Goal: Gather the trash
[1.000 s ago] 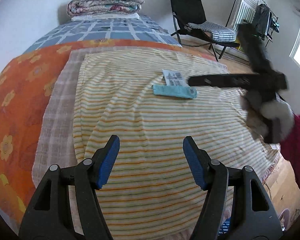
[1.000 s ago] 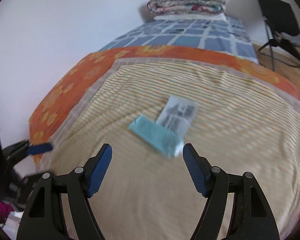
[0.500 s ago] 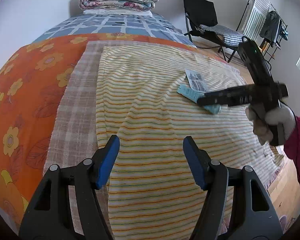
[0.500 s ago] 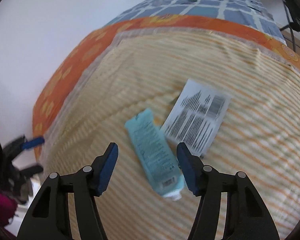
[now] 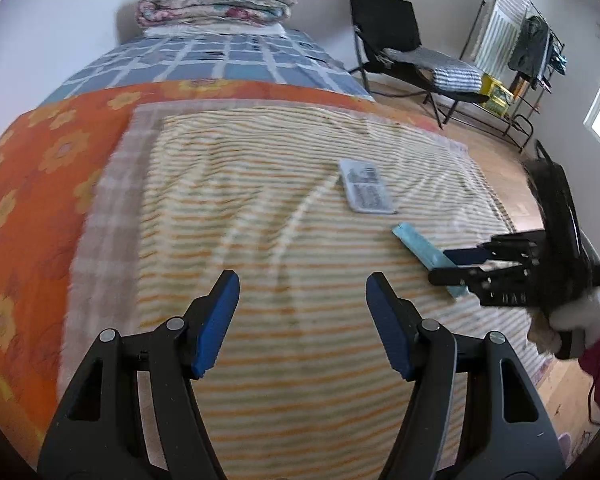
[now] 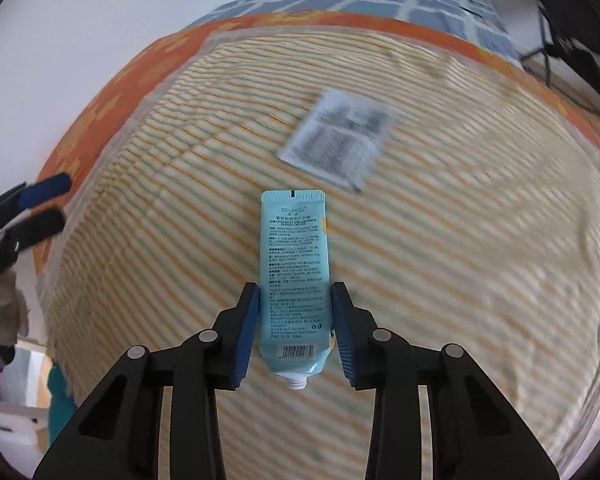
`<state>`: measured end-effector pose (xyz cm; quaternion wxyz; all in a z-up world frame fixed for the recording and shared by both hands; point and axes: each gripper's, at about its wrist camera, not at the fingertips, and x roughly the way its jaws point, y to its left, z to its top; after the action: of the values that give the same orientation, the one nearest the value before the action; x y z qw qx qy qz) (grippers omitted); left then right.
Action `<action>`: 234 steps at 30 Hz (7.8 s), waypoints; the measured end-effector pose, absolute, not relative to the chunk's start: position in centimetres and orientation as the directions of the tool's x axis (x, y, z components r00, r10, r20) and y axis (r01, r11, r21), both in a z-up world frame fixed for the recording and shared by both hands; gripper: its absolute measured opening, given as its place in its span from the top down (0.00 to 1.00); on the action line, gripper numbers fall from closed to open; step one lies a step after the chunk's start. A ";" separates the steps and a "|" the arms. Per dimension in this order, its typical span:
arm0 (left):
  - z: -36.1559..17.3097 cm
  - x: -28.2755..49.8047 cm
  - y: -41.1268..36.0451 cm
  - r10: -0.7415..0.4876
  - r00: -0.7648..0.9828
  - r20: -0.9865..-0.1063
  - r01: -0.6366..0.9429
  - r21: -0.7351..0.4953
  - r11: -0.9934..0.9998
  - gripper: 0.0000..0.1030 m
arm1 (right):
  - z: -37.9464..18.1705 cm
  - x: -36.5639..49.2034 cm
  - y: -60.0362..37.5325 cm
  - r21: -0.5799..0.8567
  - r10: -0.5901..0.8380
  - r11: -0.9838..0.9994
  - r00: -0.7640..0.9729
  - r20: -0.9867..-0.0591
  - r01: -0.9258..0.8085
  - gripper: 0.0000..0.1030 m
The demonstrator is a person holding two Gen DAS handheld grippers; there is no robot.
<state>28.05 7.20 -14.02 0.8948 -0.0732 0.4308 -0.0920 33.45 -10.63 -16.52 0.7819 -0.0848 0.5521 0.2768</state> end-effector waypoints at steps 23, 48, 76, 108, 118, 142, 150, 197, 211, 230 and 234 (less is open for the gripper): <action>-19.1 45.2 -4.3 -0.119 0.393 -0.912 0.098 -0.087 0.991 0.22 | -16.1 36.5 -17.3 0.136 0.267 0.918 0.327 -0.907 -0.373 0.61; -16.3 37.1 -2.0 -0.134 0.480 -0.867 0.131 -0.080 0.988 0.53 | -15.3 32.9 -16.3 0.130 0.266 0.922 0.352 -0.898 -0.366 0.68; -11.5 8.7 1.4 -0.126 0.595 -0.794 0.104 -0.080 0.991 0.53 | -10.2 11.1 -12.6 0.212 0.414 0.846 0.354 -0.839 -0.489 0.68; -19.6 -1.5 -0.4 -0.169 0.459 -0.872 0.014 -0.183 0.983 0.51 | -15.8 -0.1 -13.1 0.308 0.432 0.849 0.230 -0.872 -0.429 0.68; -21.1 -2.6 -0.4 -0.168 0.433 -0.886 0.007 -0.183 0.983 0.48 | -17.0 -0.1 -13.1 0.313 0.422 0.860 0.214 -0.881 -0.404 0.67; -21.0 -2.9 -0.4 -0.161 0.434 -0.886 0.007 -0.176 0.984 0.32 | -17.3 0.1 -13.5 0.277 0.373 0.887 0.222 -0.901 -0.368 0.53; -20.7 -2.8 -0.2 -0.152 0.444 -0.883 0.000 -0.170 0.985 0.32 | -17.0 0.3 -13.5 0.272 0.368 0.893 0.236 -0.899 -0.358 0.43; -6.7 1.1 -0.9 -0.117 0.739 -0.664 0.028 -0.143 0.989 0.18 | -5.0 5.0 -16.9 0.230 0.360 0.931 0.614 -0.702 -0.283 0.27; -1.8 1.4 -0.5 -0.066 0.824 -0.563 -0.013 -0.134 0.991 0.03 | -1.8 4.9 -17.9 0.226 0.372 0.928 0.709 -0.599 -0.296 0.26; -1.3 1.1 -0.3 -0.027 0.825 -0.564 -0.058 -0.131 0.990 0.01 | -0.9 4.4 -18.3 0.229 0.371 0.929 0.748 -0.550 -0.293 0.22; -1.4 1.1 -0.3 -0.028 0.825 -0.565 -0.058 -0.132 0.990 0.01 | -1.0 4.4 -18.1 0.219 0.361 0.933 0.749 -0.555 -0.287 0.22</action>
<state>1.11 -0.26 -1.38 0.9524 -0.0719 0.2961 0.0079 4.42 -18.12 -1.04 0.9333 0.0599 0.3087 0.1734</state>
